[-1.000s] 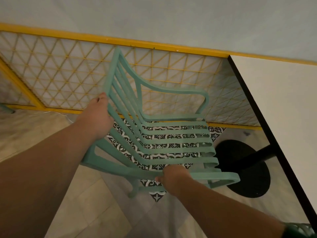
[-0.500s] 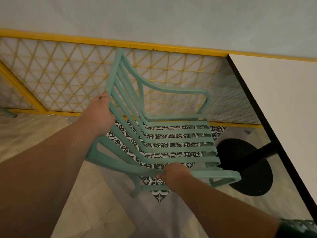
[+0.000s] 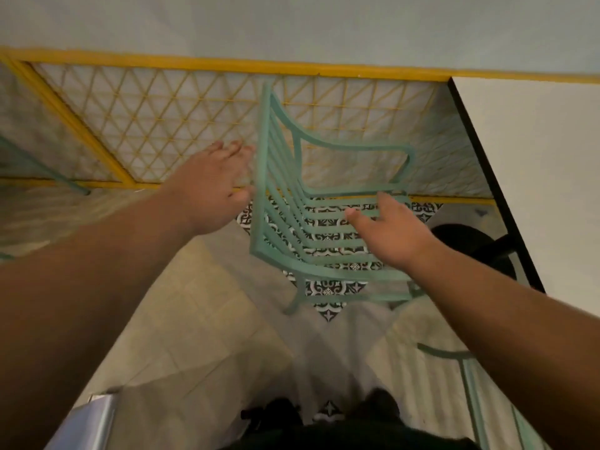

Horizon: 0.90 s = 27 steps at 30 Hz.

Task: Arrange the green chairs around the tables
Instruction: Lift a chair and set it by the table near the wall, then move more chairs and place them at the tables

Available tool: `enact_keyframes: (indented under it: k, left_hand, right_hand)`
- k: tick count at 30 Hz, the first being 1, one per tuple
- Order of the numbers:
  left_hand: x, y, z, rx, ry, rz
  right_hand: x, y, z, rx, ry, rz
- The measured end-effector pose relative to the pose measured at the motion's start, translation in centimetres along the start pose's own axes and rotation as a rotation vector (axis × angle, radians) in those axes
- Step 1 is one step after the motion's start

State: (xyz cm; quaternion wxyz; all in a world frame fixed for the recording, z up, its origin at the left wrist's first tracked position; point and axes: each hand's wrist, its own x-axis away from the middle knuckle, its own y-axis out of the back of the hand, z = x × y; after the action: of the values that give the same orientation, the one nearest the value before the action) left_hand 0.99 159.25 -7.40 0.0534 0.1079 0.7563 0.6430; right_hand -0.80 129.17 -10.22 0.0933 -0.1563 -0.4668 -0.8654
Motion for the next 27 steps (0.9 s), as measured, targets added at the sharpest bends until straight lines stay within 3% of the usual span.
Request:
enact_keyframes:
  k: [11, 18, 27]
  left_hand:
    - [-7.0, 6.2, 3.2, -0.219, -0.103, 0.093]
    - [-14.3, 5.2, 5.7, -0.231, -0.175, 0.130]
    - [-24.1, 2.3, 11.8, -0.293, -0.418, 0.240]
  right_hand:
    - [-2.0, 5.0, 2.5, -0.005, -0.011, 0.077]
    - [-7.1, 4.6, 3.3, -0.043, -0.102, 0.117]
    - [-8.4, -0.5, 7.4, -0.179, -0.351, 0.055]
